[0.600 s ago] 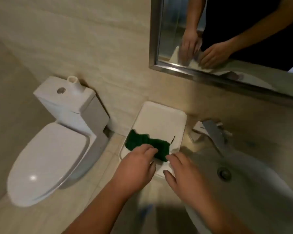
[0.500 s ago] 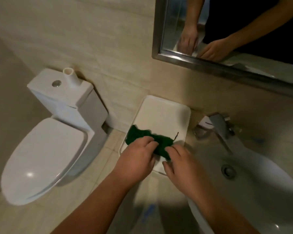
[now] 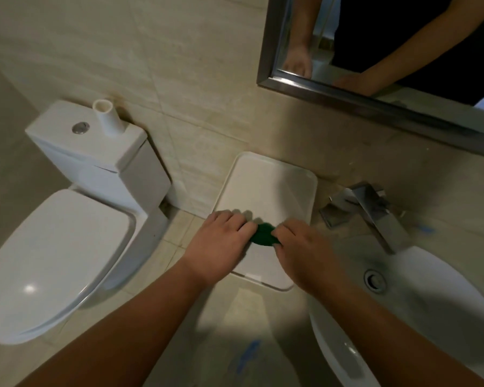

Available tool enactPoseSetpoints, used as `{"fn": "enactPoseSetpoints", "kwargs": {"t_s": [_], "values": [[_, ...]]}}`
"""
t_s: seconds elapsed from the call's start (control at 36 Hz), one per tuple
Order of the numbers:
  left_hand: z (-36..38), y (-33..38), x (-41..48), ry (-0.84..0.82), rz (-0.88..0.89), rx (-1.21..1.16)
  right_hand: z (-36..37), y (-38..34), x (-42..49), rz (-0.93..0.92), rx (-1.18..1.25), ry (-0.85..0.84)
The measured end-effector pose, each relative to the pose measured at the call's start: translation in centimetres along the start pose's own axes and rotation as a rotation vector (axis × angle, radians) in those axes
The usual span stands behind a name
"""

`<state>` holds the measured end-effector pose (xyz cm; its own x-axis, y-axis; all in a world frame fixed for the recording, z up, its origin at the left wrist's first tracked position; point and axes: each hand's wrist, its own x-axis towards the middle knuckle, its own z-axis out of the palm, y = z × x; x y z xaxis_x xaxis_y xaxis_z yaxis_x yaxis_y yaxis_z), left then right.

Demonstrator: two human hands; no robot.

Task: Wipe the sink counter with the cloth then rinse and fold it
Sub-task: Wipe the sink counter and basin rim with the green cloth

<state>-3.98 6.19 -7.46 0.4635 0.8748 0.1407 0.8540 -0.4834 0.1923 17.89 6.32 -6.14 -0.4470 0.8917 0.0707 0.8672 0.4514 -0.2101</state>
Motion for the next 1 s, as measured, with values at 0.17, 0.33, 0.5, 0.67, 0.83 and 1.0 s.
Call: {"fn": "enactPoseSetpoints", "kwargs": {"t_s": [0.17, 0.33, 0.5, 0.67, 0.83, 1.0], "values": [[-5.6, 3.0, 0.8, 0.034, -0.010, -0.259, -6.1, 0.7, -0.8, 0.001, 0.264, -0.142], [-9.7, 7.4, 2.1, 0.123, 0.036, -0.424, -10.7, 2.0, -3.4, 0.190, 0.735, -0.200], [-9.4, 11.6, 2.9, 0.104, 0.057, -0.510, -10.8, 5.4, -7.1, 0.264, 1.030, -0.171], [-7.9, 17.2, 2.5, 0.058, 0.149, -0.557, -9.7, 9.2, -11.8, 0.181, 1.217, -0.140], [-5.1, 22.0, 2.2, 0.038, 0.164, -0.499, -9.7, 12.2, -16.1, 0.113, 0.984, 0.089], [-2.5, 27.4, 1.2, 0.038, 0.164, -0.260, -11.5, 12.7, -21.9, 0.072, 0.547, 0.283]]}}
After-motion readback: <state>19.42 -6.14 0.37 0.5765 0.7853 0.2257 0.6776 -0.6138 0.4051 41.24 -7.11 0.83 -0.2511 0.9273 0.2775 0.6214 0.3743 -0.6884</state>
